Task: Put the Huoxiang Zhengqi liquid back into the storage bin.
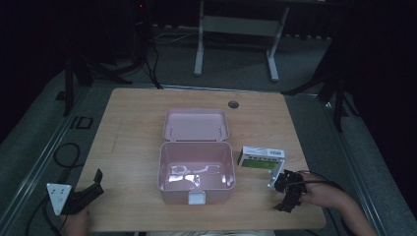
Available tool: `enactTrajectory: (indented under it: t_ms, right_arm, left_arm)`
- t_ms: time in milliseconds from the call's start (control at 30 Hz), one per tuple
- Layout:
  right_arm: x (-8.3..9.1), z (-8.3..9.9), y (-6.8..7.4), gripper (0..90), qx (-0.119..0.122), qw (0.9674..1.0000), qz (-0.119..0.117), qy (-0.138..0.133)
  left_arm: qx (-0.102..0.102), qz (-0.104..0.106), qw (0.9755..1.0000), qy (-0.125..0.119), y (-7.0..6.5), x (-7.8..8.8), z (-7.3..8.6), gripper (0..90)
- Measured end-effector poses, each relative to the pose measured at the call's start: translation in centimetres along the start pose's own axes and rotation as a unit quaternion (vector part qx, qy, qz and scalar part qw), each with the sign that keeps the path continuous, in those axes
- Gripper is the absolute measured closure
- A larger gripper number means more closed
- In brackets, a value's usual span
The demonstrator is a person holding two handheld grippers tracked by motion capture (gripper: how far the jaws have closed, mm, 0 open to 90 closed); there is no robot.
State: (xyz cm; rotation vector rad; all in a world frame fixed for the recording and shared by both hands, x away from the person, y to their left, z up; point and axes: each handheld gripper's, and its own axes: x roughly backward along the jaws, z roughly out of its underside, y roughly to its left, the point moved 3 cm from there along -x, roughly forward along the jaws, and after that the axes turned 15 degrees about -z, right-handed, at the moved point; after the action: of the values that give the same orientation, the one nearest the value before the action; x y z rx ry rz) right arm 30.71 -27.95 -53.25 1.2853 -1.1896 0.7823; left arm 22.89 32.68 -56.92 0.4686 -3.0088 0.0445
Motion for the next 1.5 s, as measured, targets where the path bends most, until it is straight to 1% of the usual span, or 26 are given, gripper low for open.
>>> enactTrajectory:
  t_ms: [33,167,200,267,333,400,433,467,500,567,600,667,733,800,933,1100,1167,1267,1367,1433,1500]
  right_arm:
    - [0.6,-0.5,-0.2,14.5,0.002,0.9999,0.006,0.016]
    - [1.1,-0.8,-0.2,14.5,0.004,0.9998,0.010,0.017]
    - [1.3,-1.0,-0.2,14.5,0.006,0.9998,0.007,0.020]
    - [1.5,-1.7,0.0,14.4,0.009,0.9991,-0.008,0.041]
    - [1.5,-1.9,0.0,14.1,0.012,0.9989,-0.007,0.044]
    - [1.3,-2.4,0.1,13.9,0.011,0.9983,-0.013,0.056]
    - [1.3,-2.4,0.1,13.9,0.011,0.9983,-0.013,0.056]
    - [1.0,-2.7,0.3,13.4,0.023,0.9974,-0.013,0.068]
    - [0.9,-2.9,0.4,13.2,0.028,0.9968,-0.014,0.074]
    - [0.8,-3.0,0.5,12.8,0.030,0.9964,-0.016,0.078]
    - [0.7,-3.4,0.6,12.7,0.034,0.9959,-0.022,0.081]
    - [0.7,-3.7,0.8,12.8,0.044,0.9955,-0.019,0.082]
    - [0.7,-4.1,0.8,12.8,0.054,0.9949,-0.021,0.082]
    - [0.9,-4.5,0.9,12.8,0.060,0.9948,-0.018,0.080]
    - [1.2,-5.3,0.9,13.1,0.061,0.9949,-0.013,0.080]
    - [1.8,-6.3,1.0,13.8,0.069,0.9940,-0.015,0.084]
    - [2.1,-6.8,1.2,13.8,0.073,0.9936,-0.012,0.085]
    - [2.5,-7.3,1.4,13.8,0.076,0.9936,-0.014,0.082]
    - [3.0,-7.7,1.5,14.1,0.081,0.9930,-0.005,0.086]
    - [3.3,-7.9,1.6,14.1,0.088,0.9922,-0.014,0.086]
    - [3.8,-8.0,1.7,14.1,0.090,0.9923,-0.010,0.084]
  left_arm:
    - [0.000,0.000,1.0000,0.000,0.0,0.0,0.0,0.2]
    - [0.000,0.000,1.0000,0.000,0.0,0.0,0.0,0.2]
    - [0.000,0.000,1.0000,-0.001,0.0,0.0,0.0,0.2]
    - [0.000,0.000,1.0000,-0.001,0.0,0.0,0.0,0.2]
    - [0.000,0.001,1.0000,0.000,0.0,0.0,0.0,0.2]
    - [-0.001,0.000,1.0000,0.000,0.0,0.0,0.0,0.2]
    - [-0.001,0.001,1.0000,0.001,0.0,0.0,0.0,0.2]
    - [0.000,0.000,1.0000,0.000,0.0,0.0,0.0,0.2]
    - [0.000,0.001,1.0000,0.000,0.0,0.0,0.0,0.2]
    - [0.000,0.001,1.0000,0.000,0.0,0.0,0.0,0.2]
    - [0.000,0.001,1.0000,0.000,0.0,0.0,0.0,0.2]
    - [0.001,0.001,1.0000,0.001,0.0,0.0,0.0,0.2]
    - [0.001,0.001,1.0000,0.001,0.0,0.0,0.0,0.2]
    - [0.001,0.002,1.0000,0.001,0.0,0.0,0.0,0.2]
    - [0.000,0.002,1.0000,0.001,0.0,0.0,0.0,0.2]
    - [0.000,0.002,1.0000,0.000,0.0,0.0,0.0,0.2]
    - [0.000,0.002,1.0000,0.000,0.0,0.0,0.0,0.2]
    - [0.000,0.002,1.0000,0.000,0.0,0.0,0.0,0.2]
    - [0.001,0.001,1.0000,0.000,0.0,0.0,0.0,0.2]
    - [0.002,0.001,1.0000,0.000,0.0,0.0,0.0,0.2]
    - [0.002,0.002,1.0000,0.000,0.0,0.0,0.0,0.2]
